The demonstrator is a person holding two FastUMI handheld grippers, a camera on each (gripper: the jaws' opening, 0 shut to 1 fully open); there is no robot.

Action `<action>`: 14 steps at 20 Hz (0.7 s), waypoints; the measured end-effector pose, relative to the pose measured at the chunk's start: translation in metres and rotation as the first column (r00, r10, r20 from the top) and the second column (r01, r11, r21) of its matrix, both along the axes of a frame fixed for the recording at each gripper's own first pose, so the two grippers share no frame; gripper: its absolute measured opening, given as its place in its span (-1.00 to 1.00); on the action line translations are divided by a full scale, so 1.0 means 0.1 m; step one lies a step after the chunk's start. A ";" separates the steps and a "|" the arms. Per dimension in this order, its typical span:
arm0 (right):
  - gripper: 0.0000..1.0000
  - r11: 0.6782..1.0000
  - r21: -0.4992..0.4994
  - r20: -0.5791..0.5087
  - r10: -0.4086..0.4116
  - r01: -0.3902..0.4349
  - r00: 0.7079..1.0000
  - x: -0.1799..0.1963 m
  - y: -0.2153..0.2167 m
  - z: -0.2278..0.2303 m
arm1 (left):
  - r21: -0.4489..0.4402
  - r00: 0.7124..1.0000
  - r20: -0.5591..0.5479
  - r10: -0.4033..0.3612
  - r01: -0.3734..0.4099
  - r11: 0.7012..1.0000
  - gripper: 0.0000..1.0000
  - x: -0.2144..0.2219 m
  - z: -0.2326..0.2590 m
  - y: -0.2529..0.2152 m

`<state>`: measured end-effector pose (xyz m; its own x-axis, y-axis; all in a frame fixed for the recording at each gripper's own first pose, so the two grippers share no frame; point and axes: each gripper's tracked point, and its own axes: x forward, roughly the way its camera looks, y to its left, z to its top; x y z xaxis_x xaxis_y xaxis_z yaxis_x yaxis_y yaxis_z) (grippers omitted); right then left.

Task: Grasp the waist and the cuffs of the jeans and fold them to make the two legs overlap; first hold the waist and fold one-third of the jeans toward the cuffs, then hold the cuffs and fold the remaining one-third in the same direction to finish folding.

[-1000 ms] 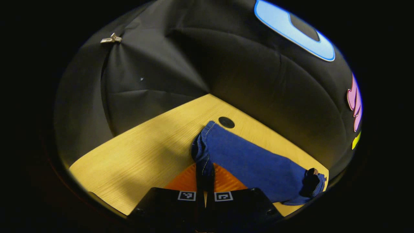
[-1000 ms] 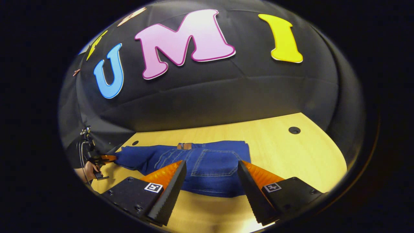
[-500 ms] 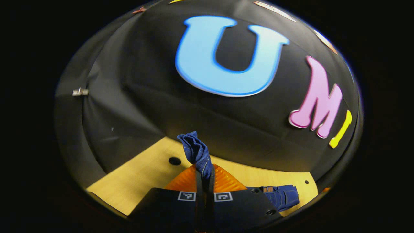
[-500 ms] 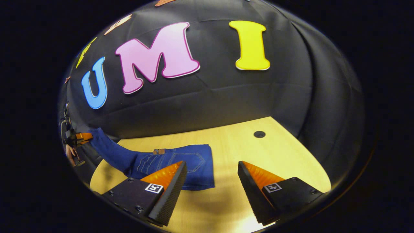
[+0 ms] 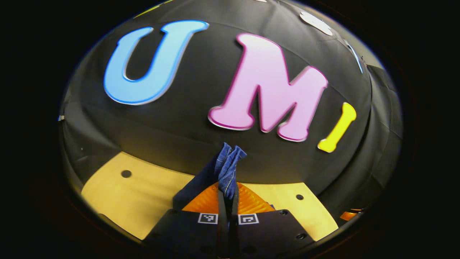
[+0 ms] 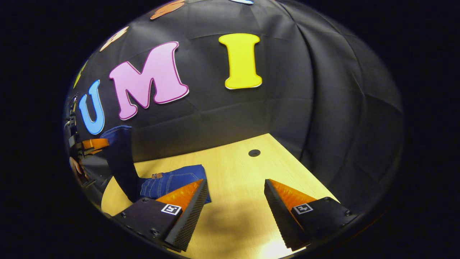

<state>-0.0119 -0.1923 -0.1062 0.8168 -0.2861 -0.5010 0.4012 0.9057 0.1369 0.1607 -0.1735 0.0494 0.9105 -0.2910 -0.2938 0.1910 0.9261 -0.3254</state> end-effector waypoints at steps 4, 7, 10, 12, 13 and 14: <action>0.93 0.997 0.037 -0.022 -0.063 0.064 0.998 -0.31 -0.22 -0.07 | -0.014 0.994 -0.051 -0.096 0.095 0.995 -0.88 0.03 -0.23 -0.82; 0.93 0.994 0.031 -0.043 -0.100 0.101 0.994 -0.49 -0.38 -0.11 | -0.005 0.980 -0.118 -0.159 0.159 0.987 -0.86 0.01 -0.60 -1.35; 0.93 0.991 0.036 -0.051 -0.123 0.125 0.991 -0.61 -0.44 -0.14 | 0.047 0.960 -0.213 -0.182 0.196 0.979 -0.76 -0.15 -1.06 -1.60; 0.93 0.991 0.051 -0.055 -0.121 0.123 0.991 -0.64 -0.38 -0.13 | 0.067 0.946 -0.254 -0.201 0.225 0.972 -0.65 -0.22 -1.25 -1.73; 0.93 0.991 0.058 -0.053 -0.117 0.120 0.992 -0.65 -0.34 -0.11 | 0.049 0.936 -0.270 -0.226 0.248 0.968 -0.56 -0.27 -1.29 -1.80; 0.92 0.991 0.062 -0.051 -0.112 0.115 0.992 -0.66 -0.33 -0.08 | 0.023 0.929 -0.274 -0.249 0.265 0.964 -0.30 -0.35 -1.29 -1.84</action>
<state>-0.0778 -0.2249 -0.1143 0.7556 -0.3414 -0.5590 0.5085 0.8437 0.1721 0.1256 -0.3576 -0.0800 0.6928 -0.4797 -0.5385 0.3386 0.8757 -0.3443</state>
